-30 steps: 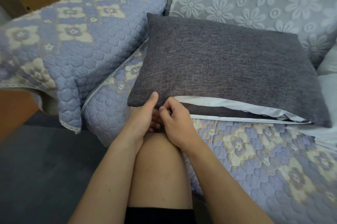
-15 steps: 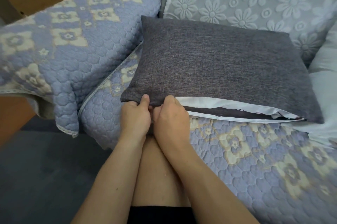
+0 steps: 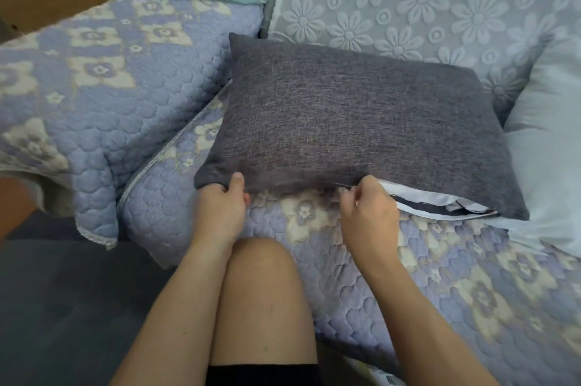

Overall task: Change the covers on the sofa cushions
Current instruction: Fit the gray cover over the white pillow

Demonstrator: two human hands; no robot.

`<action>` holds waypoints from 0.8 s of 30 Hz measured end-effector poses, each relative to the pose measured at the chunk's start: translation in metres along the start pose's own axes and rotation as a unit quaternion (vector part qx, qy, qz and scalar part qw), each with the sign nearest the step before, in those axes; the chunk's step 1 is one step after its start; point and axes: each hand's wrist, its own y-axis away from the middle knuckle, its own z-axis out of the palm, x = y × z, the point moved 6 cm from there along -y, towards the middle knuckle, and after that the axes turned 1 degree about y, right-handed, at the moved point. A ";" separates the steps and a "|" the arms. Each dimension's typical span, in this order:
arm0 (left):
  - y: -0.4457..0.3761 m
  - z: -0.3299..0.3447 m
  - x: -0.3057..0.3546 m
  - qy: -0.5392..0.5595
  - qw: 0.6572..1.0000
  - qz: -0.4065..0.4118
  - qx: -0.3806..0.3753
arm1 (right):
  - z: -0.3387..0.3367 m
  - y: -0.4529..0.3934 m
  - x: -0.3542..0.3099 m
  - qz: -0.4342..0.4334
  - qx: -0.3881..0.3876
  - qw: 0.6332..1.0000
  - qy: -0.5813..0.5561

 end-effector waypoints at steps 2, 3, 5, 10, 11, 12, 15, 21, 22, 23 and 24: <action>0.012 0.032 0.010 -0.151 0.979 0.008 -0.133 | -0.002 0.001 -0.001 -0.002 -0.002 1.000 -0.027; 0.022 0.054 0.017 -0.195 0.963 0.017 -0.186 | -0.004 0.001 -0.003 -0.002 -0.002 0.999 -0.033; 0.037 0.092 0.029 -0.150 0.965 0.014 -0.214 | -0.007 0.000 -0.006 -0.005 -0.001 0.999 -0.045; 0.054 0.141 0.021 0.285 0.934 -0.167 -0.132 | -0.009 -0.002 0.001 -0.003 -0.064 0.991 -0.116; 0.058 0.141 0.021 0.286 0.938 -0.155 -0.122 | -0.010 -0.003 0.002 -0.012 -0.081 0.989 -0.123; 0.059 0.140 0.022 0.286 0.942 -0.137 -0.113 | -0.011 -0.004 0.001 -0.021 -0.095 0.987 -0.131; 0.051 0.137 0.024 0.289 0.943 -0.118 -0.117 | -0.009 -0.005 -0.003 -0.045 -0.114 0.981 -0.152; 0.045 0.127 0.024 0.251 0.965 -0.067 -0.038 | -0.009 -0.012 0.001 -0.026 -0.059 0.991 -0.117; 0.049 0.131 0.023 0.247 0.966 -0.065 -0.046 | -0.013 -0.013 0.002 -0.019 -0.034 0.992 -0.120; 0.052 0.138 0.022 0.245 0.964 -0.072 -0.074 | -0.016 -0.013 0.002 -0.016 -0.018 0.992 -0.126; 0.055 0.145 0.021 0.241 0.960 -0.086 -0.115 | -0.018 -0.011 0.001 -0.019 -0.013 0.992 -0.127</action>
